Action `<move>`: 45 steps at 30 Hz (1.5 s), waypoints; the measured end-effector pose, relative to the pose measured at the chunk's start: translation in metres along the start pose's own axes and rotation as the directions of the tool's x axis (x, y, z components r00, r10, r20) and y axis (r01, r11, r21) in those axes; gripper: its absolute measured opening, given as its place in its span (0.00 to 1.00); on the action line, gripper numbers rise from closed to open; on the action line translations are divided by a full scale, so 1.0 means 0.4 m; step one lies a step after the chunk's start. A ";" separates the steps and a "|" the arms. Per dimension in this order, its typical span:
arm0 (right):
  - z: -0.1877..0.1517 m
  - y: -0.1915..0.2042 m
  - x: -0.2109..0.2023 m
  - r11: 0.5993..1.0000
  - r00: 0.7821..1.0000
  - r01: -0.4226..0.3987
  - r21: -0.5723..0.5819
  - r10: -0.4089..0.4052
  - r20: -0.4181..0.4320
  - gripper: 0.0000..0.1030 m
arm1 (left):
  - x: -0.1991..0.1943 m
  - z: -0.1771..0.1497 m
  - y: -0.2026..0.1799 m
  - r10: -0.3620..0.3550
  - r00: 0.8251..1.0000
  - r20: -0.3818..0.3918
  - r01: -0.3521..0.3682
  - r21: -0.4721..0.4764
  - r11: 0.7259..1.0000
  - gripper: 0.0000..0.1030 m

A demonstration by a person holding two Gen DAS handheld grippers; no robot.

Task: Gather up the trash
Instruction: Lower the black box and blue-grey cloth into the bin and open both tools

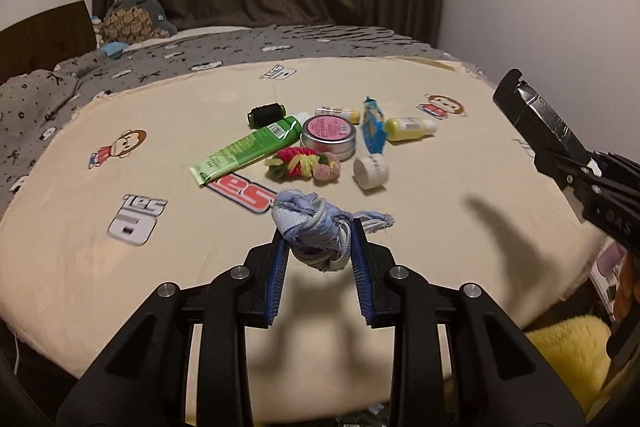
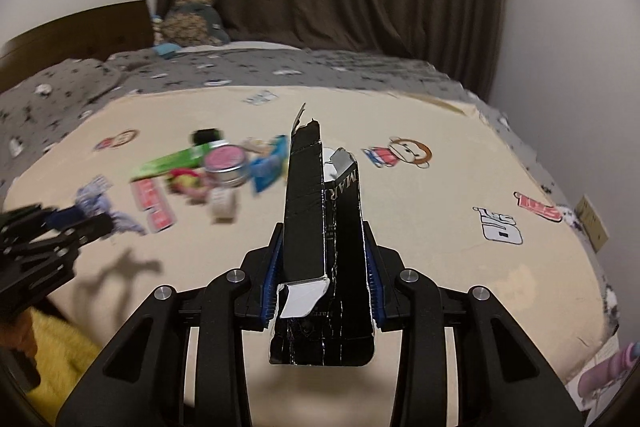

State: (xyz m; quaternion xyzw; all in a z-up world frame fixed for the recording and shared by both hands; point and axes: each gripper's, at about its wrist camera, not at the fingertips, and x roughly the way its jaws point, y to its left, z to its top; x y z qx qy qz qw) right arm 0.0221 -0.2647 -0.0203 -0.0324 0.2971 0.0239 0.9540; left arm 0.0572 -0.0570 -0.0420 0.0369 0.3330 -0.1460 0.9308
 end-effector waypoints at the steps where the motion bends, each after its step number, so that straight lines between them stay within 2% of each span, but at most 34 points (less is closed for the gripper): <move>1: -0.013 0.011 -0.021 1.000 1.000 -0.004 -0.011 0.004 0.001 0.35 | -0.014 -0.008 -0.003 -0.005 1.000 0.001 0.005 0.003 1.000 0.28; 6: -0.075 0.038 -0.100 0.999 1.000 -0.029 -0.019 0.029 -0.007 0.35 | -0.081 -0.072 -0.014 -0.013 1.000 -0.003 0.013 0.015 1.000 0.28; 12: -0.165 0.075 -0.136 0.995 0.993 -0.104 -0.009 0.103 -0.066 0.35 | -0.123 -0.156 -0.019 0.006 1.000 -0.026 -0.005 0.027 1.000 0.28; 17: -0.240 0.111 -0.131 0.989 0.979 -0.150 0.013 0.150 -0.141 0.35 | -0.134 -0.238 -0.022 -0.005 0.996 -0.088 0.008 0.030 1.000 0.28; 23: -0.323 0.147 -0.106 0.982 0.953 -0.183 0.033 0.186 -0.238 0.35 | -0.102 -0.337 -0.029 -0.015 0.980 -0.196 0.022 0.034 0.999 0.28; 29: -0.421 0.181 -0.048 0.977 0.903 -0.202 0.065 0.211 -0.374 0.35 | -0.050 -0.422 -0.041 -0.044 0.951 -0.307 0.050 0.012 0.999 0.28; 35: -0.503 0.192 0.037 0.968 0.830 -0.211 0.137 0.251 -0.498 0.35 | 0.017 -0.486 -0.049 -0.047 0.914 -0.404 0.056 0.010 0.998 0.28; 39: -0.544 0.192 0.089 0.971 0.795 -0.184 0.153 0.238 -0.557 0.36 | 0.079 -0.545 -0.056 -0.061 0.870 -0.490 0.073 0.006 0.997 0.28; 43: -0.554 0.184 0.114 0.965 0.779 -0.183 0.189 0.260 -0.571 0.36 | 0.129 -0.589 -0.062 -0.088 0.824 -0.560 0.101 -0.009 0.995 0.28; 45: -0.559 0.184 0.126 0.964 0.772 -0.179 0.194 0.260 -0.580 0.36 | 0.144 -0.601 -0.064 -0.101 0.809 -0.579 0.112 -0.016 0.994 0.28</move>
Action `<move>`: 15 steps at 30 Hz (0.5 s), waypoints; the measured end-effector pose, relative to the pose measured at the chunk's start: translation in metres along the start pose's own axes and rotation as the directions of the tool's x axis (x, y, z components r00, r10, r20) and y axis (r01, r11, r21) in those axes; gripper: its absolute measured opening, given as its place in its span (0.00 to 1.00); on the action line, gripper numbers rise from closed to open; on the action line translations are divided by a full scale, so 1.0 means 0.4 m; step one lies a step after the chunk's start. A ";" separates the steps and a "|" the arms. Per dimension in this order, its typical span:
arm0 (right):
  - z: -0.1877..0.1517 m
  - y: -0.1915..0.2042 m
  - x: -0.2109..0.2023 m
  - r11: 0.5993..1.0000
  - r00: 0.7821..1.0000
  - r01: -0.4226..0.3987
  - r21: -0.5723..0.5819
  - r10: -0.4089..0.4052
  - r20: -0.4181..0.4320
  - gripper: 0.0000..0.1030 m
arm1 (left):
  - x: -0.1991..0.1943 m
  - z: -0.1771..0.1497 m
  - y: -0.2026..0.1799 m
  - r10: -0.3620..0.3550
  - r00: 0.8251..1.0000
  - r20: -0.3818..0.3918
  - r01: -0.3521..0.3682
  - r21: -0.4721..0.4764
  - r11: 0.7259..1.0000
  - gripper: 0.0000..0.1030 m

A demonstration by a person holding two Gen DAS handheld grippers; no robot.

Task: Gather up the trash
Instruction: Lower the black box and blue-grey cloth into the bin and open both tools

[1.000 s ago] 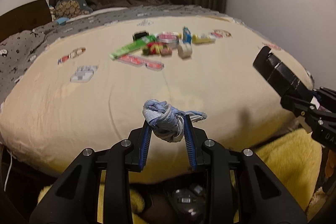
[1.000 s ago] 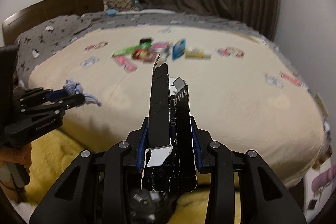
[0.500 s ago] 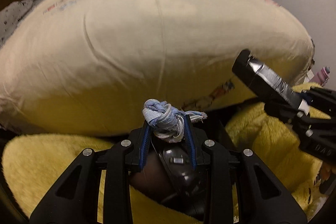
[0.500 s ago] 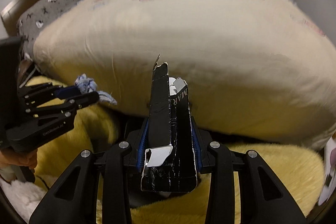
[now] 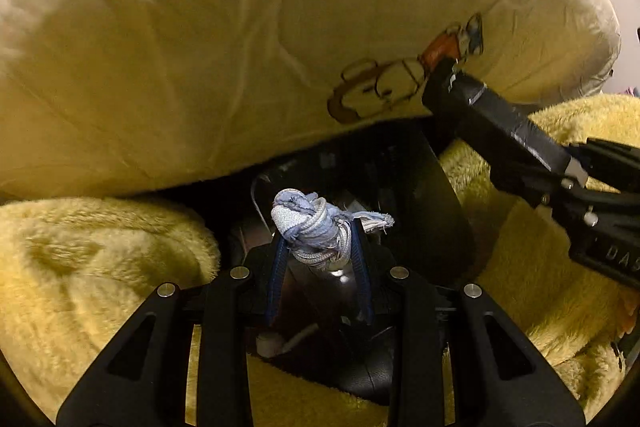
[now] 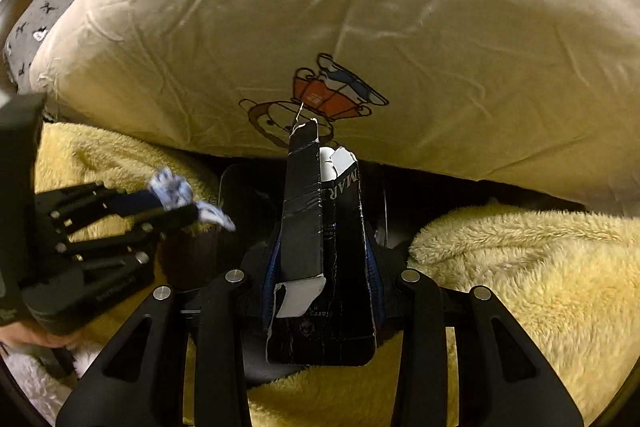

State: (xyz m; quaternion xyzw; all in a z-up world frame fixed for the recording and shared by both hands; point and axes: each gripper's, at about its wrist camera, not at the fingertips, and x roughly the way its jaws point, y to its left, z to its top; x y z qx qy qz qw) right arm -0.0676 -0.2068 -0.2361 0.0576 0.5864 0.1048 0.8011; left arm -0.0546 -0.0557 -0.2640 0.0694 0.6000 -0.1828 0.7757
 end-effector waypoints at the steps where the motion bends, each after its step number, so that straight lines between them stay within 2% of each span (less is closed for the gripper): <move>1: 0.004 -0.003 0.004 1.000 1.000 -0.002 0.001 0.002 -0.007 0.37 | 0.007 -0.001 -0.001 -0.004 1.000 -0.009 0.004 0.001 1.000 0.28; 6: 0.008 0.007 0.025 1.000 0.999 -0.013 0.003 0.013 -0.034 0.38 | 0.015 -0.001 -0.014 -0.010 0.999 -0.031 0.010 0.010 1.000 0.31; 8: 0.010 -0.009 0.028 1.000 0.999 -0.013 0.012 0.014 -0.030 0.43 | 0.012 -0.001 -0.013 -0.002 1.000 -0.027 0.002 0.007 1.000 0.34; 10: 0.012 -0.020 0.024 1.000 1.000 -0.010 0.027 0.010 -0.018 0.53 | 0.007 0.013 -0.003 0.003 1.000 -0.022 -0.003 -0.002 1.000 0.42; 15: 0.022 -0.040 -0.027 0.999 0.999 0.012 0.045 -0.014 0.044 0.54 | -0.028 0.017 0.004 0.037 0.999 0.020 -0.037 -0.006 0.999 0.52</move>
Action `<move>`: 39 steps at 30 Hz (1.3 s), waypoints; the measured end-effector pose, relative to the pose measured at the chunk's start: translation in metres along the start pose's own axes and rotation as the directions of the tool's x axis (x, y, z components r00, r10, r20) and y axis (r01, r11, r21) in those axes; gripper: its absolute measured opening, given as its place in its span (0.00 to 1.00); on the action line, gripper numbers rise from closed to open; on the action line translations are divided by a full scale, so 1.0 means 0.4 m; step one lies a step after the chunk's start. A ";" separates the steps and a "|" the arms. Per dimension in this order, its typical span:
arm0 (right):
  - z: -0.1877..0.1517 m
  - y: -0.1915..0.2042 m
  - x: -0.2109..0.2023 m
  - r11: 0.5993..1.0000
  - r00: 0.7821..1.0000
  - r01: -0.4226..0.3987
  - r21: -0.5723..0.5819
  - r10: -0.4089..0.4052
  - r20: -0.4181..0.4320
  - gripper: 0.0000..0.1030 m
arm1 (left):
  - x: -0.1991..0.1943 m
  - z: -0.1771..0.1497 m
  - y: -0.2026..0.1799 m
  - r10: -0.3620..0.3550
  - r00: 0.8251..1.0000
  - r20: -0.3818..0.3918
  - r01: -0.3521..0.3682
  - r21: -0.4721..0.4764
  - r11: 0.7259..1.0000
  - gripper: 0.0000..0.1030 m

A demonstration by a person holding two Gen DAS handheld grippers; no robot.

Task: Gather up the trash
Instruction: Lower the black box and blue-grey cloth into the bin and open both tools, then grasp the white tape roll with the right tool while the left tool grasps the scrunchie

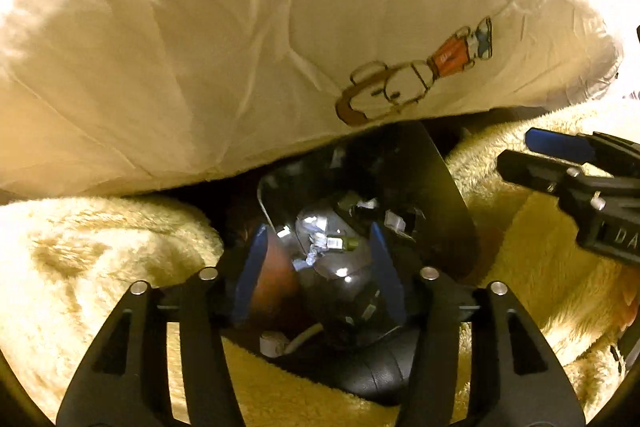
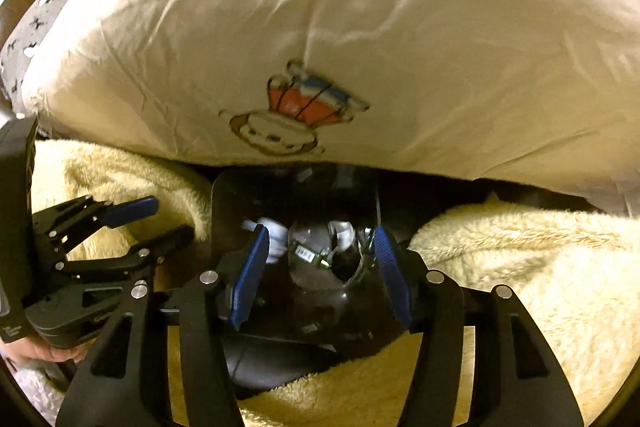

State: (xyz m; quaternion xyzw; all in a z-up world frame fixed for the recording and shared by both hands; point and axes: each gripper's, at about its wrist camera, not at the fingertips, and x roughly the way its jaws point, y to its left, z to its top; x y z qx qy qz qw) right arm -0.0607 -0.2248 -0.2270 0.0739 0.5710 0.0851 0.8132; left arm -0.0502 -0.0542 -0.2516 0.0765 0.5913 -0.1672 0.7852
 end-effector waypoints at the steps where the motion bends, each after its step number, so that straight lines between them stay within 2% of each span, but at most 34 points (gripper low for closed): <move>1: 0.008 -0.005 -0.012 1.000 1.000 0.008 -0.003 -0.008 0.014 0.54 | -0.013 0.004 0.003 0.016 1.000 0.018 -0.016 0.004 1.000 0.56; 5: 0.049 0.004 -0.084 0.999 0.994 0.036 -0.024 -0.033 0.103 0.58 | -0.083 0.029 0.020 0.071 0.992 0.105 -0.071 0.002 0.997 0.62; 10: 0.106 0.019 -0.203 0.996 0.966 0.062 -0.061 -0.044 0.255 0.62 | -0.200 0.083 0.051 0.122 0.963 0.239 -0.124 -0.005 0.992 0.69; 13: 0.153 0.022 -0.263 0.994 0.937 0.084 -0.068 -0.056 0.345 0.67 | -0.266 0.123 0.063 0.163 0.932 0.325 -0.171 -0.004 0.985 0.74; 17: 0.231 0.030 -0.308 0.992 0.902 0.109 -0.069 -0.070 0.425 0.68 | -0.327 0.182 0.087 0.206 0.890 0.407 -0.217 -0.021 0.976 0.75; 19: 0.272 0.040 -0.304 0.990 0.895 0.113 -0.079 -0.067 0.440 0.68 | -0.343 0.211 0.099 0.216 0.872 0.440 -0.226 -0.031 0.974 0.77; 22: 0.351 0.041 -0.284 0.990 0.895 0.117 -0.085 -0.068 0.440 0.68 | -0.347 0.258 0.112 0.217 0.855 0.470 -0.226 -0.038 0.973 0.78; 26: 0.420 0.051 -0.258 0.990 0.896 0.117 -0.083 -0.069 0.439 0.68 | -0.339 0.314 0.134 0.228 0.846 0.481 -0.239 -0.039 0.970 0.78; 33: 0.537 0.086 -0.192 0.994 0.906 0.038 -0.107 0.011 0.423 0.68 | -0.322 0.375 0.170 0.223 0.848 0.481 -0.222 -0.059 0.973 0.78; 36: 0.575 0.112 -0.170 0.991 0.903 0.046 -0.128 0.014 0.430 0.67 | -0.318 0.391 0.186 0.214 0.854 0.474 -0.209 -0.064 0.976 0.78; 39: 0.617 0.131 -0.147 0.990 0.906 0.041 -0.135 0.020 0.423 0.59 | -0.312 0.402 0.196 0.210 0.859 0.468 -0.203 -0.066 0.977 0.78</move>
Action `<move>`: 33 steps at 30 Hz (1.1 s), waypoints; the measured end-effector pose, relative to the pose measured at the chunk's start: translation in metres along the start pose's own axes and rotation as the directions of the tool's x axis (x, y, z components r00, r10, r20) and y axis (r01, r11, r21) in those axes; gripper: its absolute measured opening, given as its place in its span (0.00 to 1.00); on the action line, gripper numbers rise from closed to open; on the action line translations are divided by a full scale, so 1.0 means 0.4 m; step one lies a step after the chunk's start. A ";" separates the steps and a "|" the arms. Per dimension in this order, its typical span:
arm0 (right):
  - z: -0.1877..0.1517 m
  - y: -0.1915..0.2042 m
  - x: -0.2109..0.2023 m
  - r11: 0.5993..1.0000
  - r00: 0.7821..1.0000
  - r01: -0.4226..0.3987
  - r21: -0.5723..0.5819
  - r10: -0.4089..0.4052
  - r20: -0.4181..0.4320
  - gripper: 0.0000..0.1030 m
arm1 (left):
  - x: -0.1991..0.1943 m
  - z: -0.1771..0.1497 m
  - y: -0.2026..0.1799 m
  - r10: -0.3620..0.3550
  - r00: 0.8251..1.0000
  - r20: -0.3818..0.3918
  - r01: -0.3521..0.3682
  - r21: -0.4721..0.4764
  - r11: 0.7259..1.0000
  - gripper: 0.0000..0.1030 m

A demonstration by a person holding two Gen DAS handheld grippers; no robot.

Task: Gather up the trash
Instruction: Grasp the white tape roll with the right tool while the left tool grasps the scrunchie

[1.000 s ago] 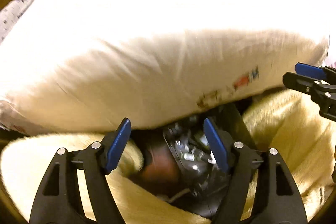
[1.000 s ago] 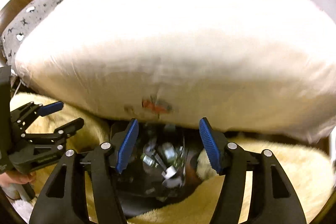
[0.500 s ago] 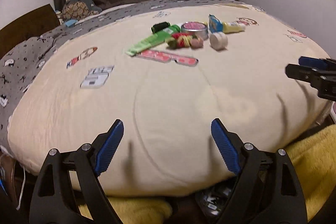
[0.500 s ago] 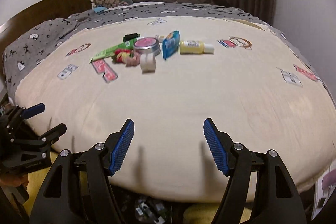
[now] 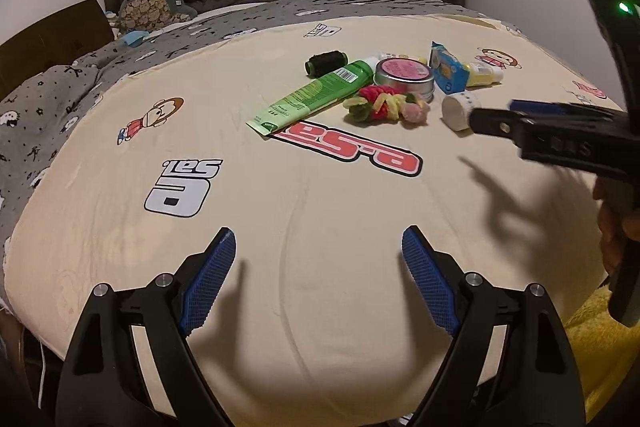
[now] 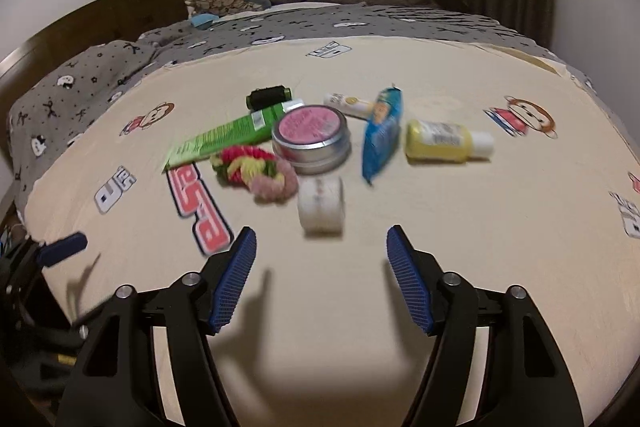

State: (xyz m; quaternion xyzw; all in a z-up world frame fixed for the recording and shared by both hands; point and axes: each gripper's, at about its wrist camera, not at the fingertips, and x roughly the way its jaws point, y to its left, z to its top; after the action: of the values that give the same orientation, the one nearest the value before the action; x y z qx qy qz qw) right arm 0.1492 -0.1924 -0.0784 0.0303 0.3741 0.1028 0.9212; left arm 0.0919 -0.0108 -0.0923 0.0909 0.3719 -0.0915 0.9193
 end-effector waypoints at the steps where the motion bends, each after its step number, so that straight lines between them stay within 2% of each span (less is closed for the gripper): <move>1: 0.007 0.004 0.011 1.000 1.000 0.004 -0.004 -0.004 -0.005 0.55 | 0.004 0.003 0.001 0.002 1.000 -0.001 -0.002 0.000 1.000 0.78; 4: 0.015 0.011 0.047 1.000 0.999 0.024 -0.015 -0.025 -0.043 0.45 | 0.014 0.011 0.002 -0.002 1.000 -0.005 0.002 0.000 1.000 0.78; 7: 0.009 0.015 0.063 0.999 0.998 0.029 -0.030 -0.031 -0.060 0.25 | 0.026 0.018 -0.007 -0.016 1.000 -0.006 0.016 0.008 1.000 0.78; 11: -0.001 -0.001 0.042 0.999 0.999 0.033 -0.030 -0.034 -0.037 0.25 | 0.046 0.030 -0.025 -0.038 0.999 -0.008 0.038 0.015 0.999 0.78; 17: -0.002 -0.091 -0.023 0.996 0.997 0.072 0.049 -0.072 0.010 0.25 | 0.089 0.057 -0.058 -0.111 0.994 -0.021 0.111 0.003 0.994 0.78; 21: -0.011 -0.122 -0.049 0.993 0.995 0.099 0.059 -0.100 0.016 0.25 | 0.134 0.091 -0.078 -0.157 0.986 -0.046 0.157 -0.016 0.988 0.78; 33: -0.047 -0.172 -0.081 0.990 0.994 0.105 0.095 -0.107 0.018 0.25 | 0.240 0.202 -0.136 -0.105 0.992 -0.075 0.106 0.012 0.994 0.78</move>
State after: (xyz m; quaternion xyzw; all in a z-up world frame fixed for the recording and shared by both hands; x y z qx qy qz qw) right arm 0.1250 -0.2669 -0.0790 0.0548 0.3690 0.0358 0.9271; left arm 0.2007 -0.0919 -0.1078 0.0816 0.4092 -0.1395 0.8980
